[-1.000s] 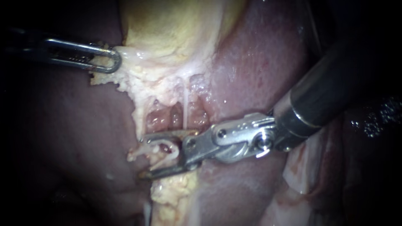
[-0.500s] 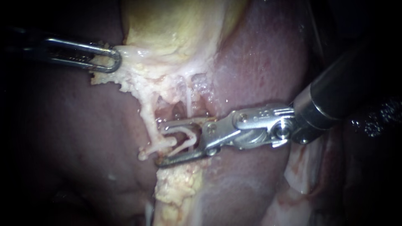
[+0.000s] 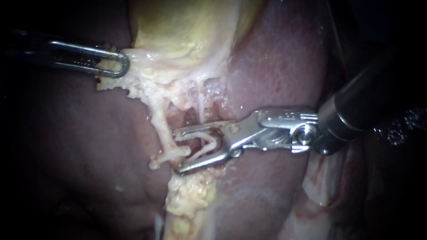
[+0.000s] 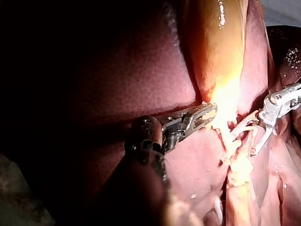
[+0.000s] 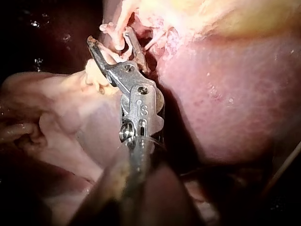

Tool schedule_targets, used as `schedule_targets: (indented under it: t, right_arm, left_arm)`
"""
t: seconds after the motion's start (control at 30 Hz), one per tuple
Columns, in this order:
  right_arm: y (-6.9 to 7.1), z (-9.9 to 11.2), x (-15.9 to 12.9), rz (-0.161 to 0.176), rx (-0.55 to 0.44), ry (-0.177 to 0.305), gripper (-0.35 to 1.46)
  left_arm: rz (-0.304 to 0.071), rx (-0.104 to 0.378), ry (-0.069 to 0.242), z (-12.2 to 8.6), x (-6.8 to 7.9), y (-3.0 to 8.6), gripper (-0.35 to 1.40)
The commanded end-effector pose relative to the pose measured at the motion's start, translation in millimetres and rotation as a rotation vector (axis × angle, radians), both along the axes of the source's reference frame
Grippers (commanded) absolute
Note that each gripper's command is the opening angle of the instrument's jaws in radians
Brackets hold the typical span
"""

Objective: Clipping second clip left tube

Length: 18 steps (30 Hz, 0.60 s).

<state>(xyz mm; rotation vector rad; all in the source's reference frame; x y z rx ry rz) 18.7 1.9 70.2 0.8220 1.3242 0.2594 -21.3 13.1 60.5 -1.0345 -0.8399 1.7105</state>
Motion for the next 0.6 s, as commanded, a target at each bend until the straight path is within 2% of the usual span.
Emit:
schedule_targets:
  t: [0.03, 0.37, 0.6]
  right_arm:
    - [0.1, 0.1, 0.1, 0.002, -0.003, -0.001, 0.47]
    - [-0.1, 1.5, 1.7, 0.005, 0.003, -0.011, 0.46]
    - [-0.6, 1.4, 3.2, -0.001, 0.008, 0.011, 0.47]
  left_arm:
    - [0.000, 0.000, 0.000, 0.0, 0.0, 0.0, -0.35]
    - [0.000, 0.000, 0.000, 0.0, -0.1, 0.0, -0.35]
    - [-0.001, 0.000, 0.000, 0.0, -0.1, 0.0, -0.35]
